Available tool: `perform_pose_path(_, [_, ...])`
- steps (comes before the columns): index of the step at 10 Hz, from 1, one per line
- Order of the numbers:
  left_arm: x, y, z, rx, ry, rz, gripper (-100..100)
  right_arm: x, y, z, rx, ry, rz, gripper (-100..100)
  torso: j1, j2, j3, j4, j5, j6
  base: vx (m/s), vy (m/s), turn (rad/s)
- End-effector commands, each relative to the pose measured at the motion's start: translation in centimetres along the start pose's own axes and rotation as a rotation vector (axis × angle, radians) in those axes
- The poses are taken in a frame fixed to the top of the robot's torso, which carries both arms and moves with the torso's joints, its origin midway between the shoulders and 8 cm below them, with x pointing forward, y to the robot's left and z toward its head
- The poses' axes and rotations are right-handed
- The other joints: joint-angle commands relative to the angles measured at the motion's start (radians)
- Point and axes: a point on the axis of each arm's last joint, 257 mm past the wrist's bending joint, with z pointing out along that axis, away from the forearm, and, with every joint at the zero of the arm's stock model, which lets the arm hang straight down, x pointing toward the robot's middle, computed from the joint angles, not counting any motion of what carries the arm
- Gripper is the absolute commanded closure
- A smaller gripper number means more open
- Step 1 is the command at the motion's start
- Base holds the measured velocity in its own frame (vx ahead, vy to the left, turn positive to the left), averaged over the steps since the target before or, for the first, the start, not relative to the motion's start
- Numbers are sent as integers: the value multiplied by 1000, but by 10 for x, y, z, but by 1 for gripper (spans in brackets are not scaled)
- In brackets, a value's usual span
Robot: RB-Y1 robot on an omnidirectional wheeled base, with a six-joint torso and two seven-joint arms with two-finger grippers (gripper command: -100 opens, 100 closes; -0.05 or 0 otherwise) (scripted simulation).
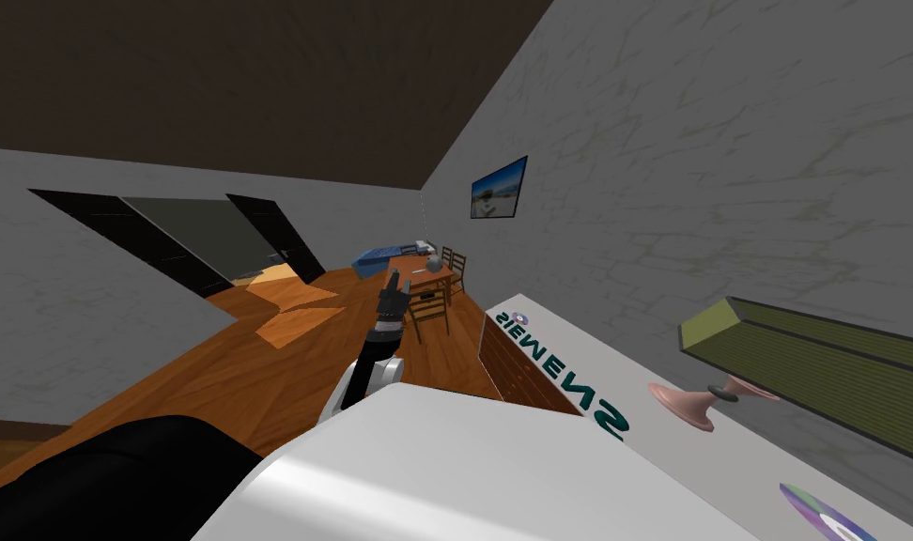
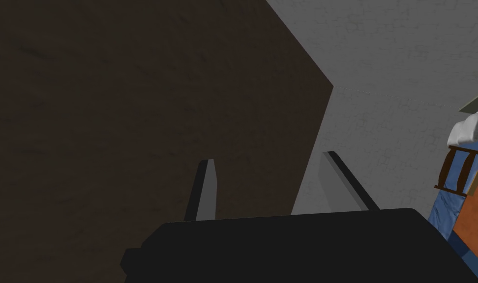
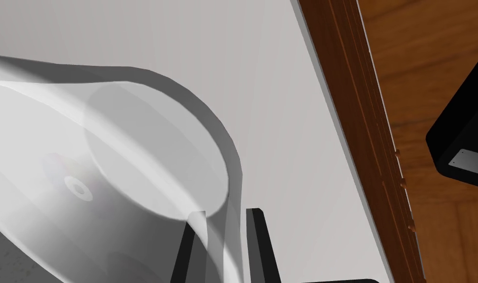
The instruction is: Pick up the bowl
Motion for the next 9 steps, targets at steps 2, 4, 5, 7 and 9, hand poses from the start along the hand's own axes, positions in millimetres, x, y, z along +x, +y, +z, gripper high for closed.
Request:
perform_pose_path(2, [0,0,0,0,0,0,0,2,3,-9,-3,-11,-23,100,0,-1,0,0,0,-1,90,-10,-87])
perform_pose_path(4, [0,0,0,0,0,0,0,3,5,-17,-5,-20,-42,100,0,-2,-1,0,1,-1,93,-17,-103])
perform_pose_path(5, [0,0,0,0,0,0,0,3,5,-20,-6,-24,-52,100,1,-2,-1,0,1,-1,94,0,-100])
perform_pose_path(7, [0,0,0,0,0,0,0,3,6,-28,-6,-33,-73,100,3,-1,-1,0,3,-1,75,-5,-109])
perform_pose_path(9, [0,0,0,0,0,0,0,4,6,-26,-7,-30,-67,0,3,2,1,0,3,-2,14,-1,-13])
